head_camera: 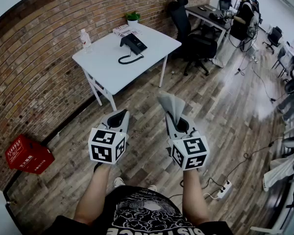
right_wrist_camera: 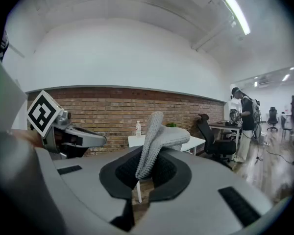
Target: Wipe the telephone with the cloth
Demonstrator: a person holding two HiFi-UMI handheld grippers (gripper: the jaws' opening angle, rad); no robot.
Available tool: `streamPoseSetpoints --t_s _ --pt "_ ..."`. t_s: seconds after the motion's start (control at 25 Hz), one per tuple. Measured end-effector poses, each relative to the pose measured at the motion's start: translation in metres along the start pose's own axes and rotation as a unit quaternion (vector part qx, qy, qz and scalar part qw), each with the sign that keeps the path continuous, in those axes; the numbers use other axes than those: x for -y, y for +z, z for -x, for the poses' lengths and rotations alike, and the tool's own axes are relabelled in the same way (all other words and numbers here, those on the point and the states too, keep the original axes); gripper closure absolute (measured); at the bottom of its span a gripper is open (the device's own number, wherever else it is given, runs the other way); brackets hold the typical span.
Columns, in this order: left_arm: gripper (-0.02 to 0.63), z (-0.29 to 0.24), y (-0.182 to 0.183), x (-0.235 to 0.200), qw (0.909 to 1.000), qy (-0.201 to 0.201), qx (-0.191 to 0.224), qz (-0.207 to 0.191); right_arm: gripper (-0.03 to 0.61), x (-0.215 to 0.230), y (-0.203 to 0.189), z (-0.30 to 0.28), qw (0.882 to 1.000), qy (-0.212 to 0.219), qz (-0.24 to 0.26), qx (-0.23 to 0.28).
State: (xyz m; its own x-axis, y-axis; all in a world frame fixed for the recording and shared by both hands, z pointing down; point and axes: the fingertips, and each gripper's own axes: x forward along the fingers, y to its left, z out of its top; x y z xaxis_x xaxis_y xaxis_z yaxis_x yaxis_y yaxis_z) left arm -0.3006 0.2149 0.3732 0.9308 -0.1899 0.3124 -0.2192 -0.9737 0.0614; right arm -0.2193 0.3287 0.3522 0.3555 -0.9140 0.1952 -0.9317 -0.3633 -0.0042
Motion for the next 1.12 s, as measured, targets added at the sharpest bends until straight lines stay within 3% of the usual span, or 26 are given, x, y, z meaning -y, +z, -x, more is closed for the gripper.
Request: streamPoseSetpoints --t_s 0.32,0.68,1.12 --pt "0.607 -0.011 0.004 0.032 0.9999 0.016 0.001 0.001 0.568 0.029 -0.013 0.02 1.0 0.02 -0.005 -0.008" --pt "0.607 -0.029 0.009 0.04 0.9996 0.026 -0.007 -0.01 0.568 0.047 -0.021 0.019 0.999 0.033 -0.017 -0.009" --pt "0.607 -0.112 0.014 0.008 0.9998 0.006 -0.021 -0.002 0.568 0.092 -0.025 -0.046 0.999 0.019 -0.016 -0.03"
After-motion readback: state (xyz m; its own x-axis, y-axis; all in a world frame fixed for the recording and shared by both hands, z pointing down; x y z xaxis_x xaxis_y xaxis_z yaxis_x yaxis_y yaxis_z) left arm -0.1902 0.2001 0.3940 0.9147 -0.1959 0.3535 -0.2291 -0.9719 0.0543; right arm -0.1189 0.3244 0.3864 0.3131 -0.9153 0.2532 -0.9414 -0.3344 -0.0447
